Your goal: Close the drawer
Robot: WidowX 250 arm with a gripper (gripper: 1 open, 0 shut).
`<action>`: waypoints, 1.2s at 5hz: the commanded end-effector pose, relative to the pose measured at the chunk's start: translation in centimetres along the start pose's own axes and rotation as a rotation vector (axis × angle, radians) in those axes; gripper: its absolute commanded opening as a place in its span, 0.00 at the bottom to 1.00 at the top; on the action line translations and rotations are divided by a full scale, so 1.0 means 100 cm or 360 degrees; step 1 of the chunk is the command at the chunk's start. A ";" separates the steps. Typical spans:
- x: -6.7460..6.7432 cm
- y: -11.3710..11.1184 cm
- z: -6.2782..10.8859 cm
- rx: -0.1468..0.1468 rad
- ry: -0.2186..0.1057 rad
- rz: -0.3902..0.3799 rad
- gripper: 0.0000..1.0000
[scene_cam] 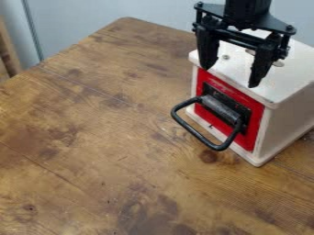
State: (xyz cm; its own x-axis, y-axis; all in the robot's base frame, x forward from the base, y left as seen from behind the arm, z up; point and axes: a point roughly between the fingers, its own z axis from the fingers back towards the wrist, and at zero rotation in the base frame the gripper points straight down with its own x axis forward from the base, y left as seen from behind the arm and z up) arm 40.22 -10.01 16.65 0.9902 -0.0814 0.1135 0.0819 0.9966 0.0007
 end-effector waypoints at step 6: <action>-0.019 0.009 0.039 0.0000 -0.0100 0.0178 1.00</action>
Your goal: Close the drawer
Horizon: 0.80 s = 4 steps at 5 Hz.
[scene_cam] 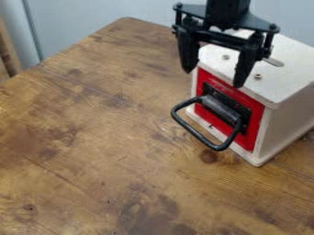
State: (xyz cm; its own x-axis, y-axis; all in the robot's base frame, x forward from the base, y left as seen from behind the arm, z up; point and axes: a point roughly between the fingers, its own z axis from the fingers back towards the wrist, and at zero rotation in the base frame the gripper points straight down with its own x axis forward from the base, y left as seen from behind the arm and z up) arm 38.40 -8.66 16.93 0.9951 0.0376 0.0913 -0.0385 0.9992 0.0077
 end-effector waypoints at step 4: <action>-0.003 -0.003 0.039 -0.0065 -0.0168 -0.0080 1.00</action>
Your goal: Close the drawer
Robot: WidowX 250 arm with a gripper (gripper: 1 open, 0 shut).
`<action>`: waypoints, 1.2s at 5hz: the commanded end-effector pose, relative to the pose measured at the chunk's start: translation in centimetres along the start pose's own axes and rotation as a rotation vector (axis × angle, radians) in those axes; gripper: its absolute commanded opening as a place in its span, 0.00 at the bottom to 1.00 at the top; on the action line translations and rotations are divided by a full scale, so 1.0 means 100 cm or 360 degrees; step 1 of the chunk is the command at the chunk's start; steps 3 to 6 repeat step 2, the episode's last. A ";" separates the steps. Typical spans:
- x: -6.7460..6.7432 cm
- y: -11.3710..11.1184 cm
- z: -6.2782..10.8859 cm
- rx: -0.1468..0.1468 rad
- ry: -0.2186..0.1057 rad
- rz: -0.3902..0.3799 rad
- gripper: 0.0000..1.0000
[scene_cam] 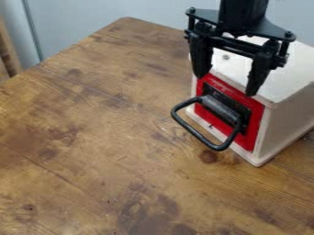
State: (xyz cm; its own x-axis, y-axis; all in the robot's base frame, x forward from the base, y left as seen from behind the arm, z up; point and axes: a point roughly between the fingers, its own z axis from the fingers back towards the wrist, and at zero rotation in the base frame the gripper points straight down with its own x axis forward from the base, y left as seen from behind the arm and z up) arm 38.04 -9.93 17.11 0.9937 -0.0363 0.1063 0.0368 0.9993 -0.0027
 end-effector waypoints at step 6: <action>0.007 0.023 0.041 -0.0027 -0.0157 0.0041 1.00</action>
